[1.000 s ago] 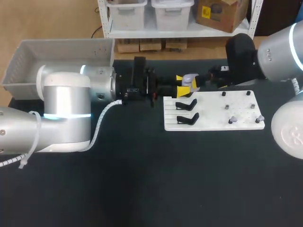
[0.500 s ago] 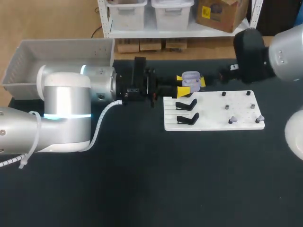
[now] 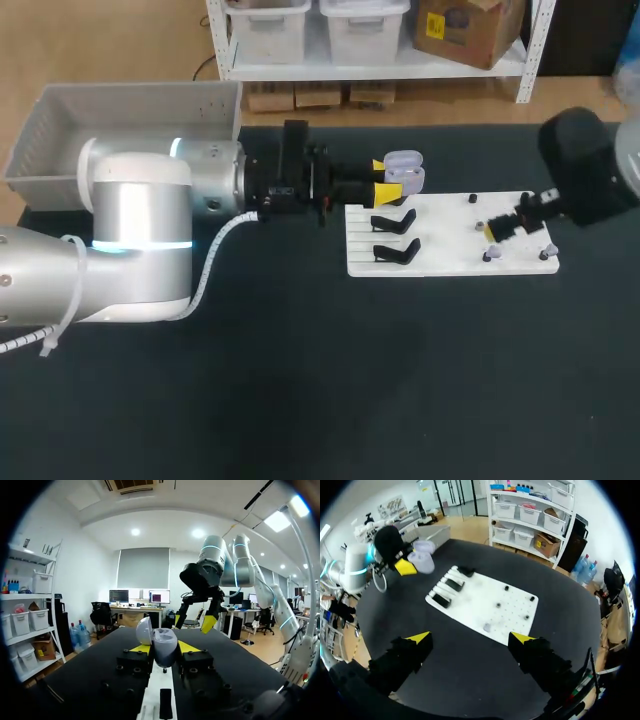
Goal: Pick up each earbud case from the left stands, insert the matching earbuds, close the lid, and place the case in the box.
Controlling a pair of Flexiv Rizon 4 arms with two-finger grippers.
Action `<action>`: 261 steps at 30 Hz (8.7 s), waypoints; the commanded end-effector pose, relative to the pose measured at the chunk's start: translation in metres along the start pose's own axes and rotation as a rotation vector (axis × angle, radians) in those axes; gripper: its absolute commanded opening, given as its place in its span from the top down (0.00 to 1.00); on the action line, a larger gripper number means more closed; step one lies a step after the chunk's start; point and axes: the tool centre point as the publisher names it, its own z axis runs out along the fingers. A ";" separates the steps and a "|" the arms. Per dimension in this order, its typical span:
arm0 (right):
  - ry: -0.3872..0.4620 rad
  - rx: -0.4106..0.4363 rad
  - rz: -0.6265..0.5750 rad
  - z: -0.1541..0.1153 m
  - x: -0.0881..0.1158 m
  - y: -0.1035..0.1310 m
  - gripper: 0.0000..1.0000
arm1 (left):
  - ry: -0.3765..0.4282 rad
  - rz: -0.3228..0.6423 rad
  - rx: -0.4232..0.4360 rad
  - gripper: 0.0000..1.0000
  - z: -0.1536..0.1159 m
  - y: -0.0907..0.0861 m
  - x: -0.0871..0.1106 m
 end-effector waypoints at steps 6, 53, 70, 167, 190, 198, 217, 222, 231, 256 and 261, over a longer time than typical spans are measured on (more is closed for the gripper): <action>0.148 0.352 -0.058 0.005 0.016 -0.022 0.00 | 0.001 0.000 0.000 1.00 0.000 0.000 0.000; 0.320 0.300 0.012 0.051 0.040 -0.073 0.00 | 0.001 0.000 0.000 1.00 0.000 0.000 0.000; 0.340 0.298 -0.001 0.067 0.041 -0.085 0.51 | 0.001 0.000 0.000 1.00 0.000 0.000 0.000; 0.403 0.336 0.297 -0.005 0.005 -0.026 1.00 | 0.001 0.000 0.000 1.00 0.000 0.000 0.000; 0.411 0.443 0.526 -0.044 -0.043 0.053 1.00 | 0.001 0.000 0.000 1.00 0.000 0.000 0.000; 0.424 0.424 0.560 -0.041 -0.044 0.054 1.00 | 0.001 0.000 0.000 1.00 0.000 0.000 0.000; 0.333 0.431 0.704 -0.051 -0.056 0.071 1.00 | -0.019 0.077 0.012 1.00 0.016 -0.011 0.001; 0.325 0.437 0.791 -0.053 -0.065 0.079 1.00 | -0.026 0.077 0.001 1.00 0.021 -0.016 0.004; 0.332 0.501 0.867 -0.040 -0.080 0.089 1.00 | -0.020 0.085 0.005 1.00 0.027 -0.023 0.006; 0.302 0.582 0.917 -0.029 -0.091 0.096 1.00 | -0.016 0.086 0.003 1.00 0.027 -0.023 0.006; 0.301 0.578 0.940 -0.021 -0.097 0.098 1.00 | -0.016 0.086 0.003 1.00 0.027 -0.023 0.006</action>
